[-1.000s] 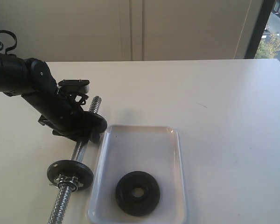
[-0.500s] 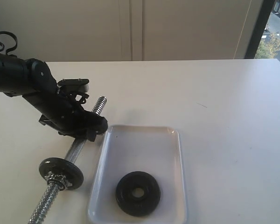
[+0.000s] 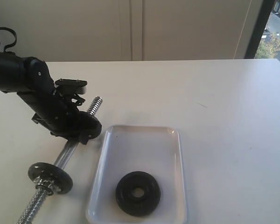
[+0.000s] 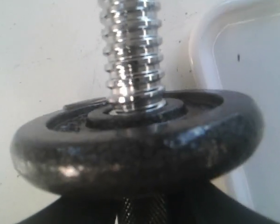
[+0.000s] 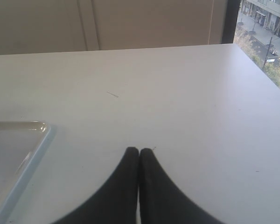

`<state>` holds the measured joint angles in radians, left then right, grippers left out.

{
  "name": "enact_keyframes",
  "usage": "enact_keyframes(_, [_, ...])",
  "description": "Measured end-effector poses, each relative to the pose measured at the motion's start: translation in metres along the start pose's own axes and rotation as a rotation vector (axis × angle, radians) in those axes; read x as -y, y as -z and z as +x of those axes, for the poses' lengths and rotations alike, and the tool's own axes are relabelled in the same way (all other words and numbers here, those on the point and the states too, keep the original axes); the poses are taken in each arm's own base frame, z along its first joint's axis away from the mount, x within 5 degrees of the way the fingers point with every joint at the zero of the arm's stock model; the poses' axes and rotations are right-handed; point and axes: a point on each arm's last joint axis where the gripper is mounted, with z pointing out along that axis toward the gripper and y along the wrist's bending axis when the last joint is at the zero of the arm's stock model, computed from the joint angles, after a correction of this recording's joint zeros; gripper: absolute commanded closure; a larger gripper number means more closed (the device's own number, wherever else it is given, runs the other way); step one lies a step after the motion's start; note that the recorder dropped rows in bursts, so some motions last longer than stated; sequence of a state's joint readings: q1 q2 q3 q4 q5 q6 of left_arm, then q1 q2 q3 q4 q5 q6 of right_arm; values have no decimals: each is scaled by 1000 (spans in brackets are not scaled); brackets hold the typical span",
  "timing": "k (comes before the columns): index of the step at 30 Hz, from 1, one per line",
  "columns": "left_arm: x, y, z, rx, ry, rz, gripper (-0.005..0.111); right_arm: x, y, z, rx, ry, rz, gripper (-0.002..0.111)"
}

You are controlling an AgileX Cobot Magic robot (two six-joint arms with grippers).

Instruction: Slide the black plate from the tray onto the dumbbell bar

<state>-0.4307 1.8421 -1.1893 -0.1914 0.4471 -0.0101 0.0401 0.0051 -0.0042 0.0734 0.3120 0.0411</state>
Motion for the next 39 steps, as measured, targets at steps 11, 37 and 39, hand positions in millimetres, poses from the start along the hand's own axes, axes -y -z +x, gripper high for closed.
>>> enact_keyframes(11, [3, 29, 7, -37, -66, -17, 107, 0, 0, 0, 0, 0, 0, 108])
enact_keyframes(37, [8, 38, 36, -102, -261, 57, 107, 0, 0, 0, 2, -13, -2, 108])
enact_keyframes(39, [8, 41, 39, -93, -264, 57, 107, -1, 0, -2, 22, -70, -13, 108])
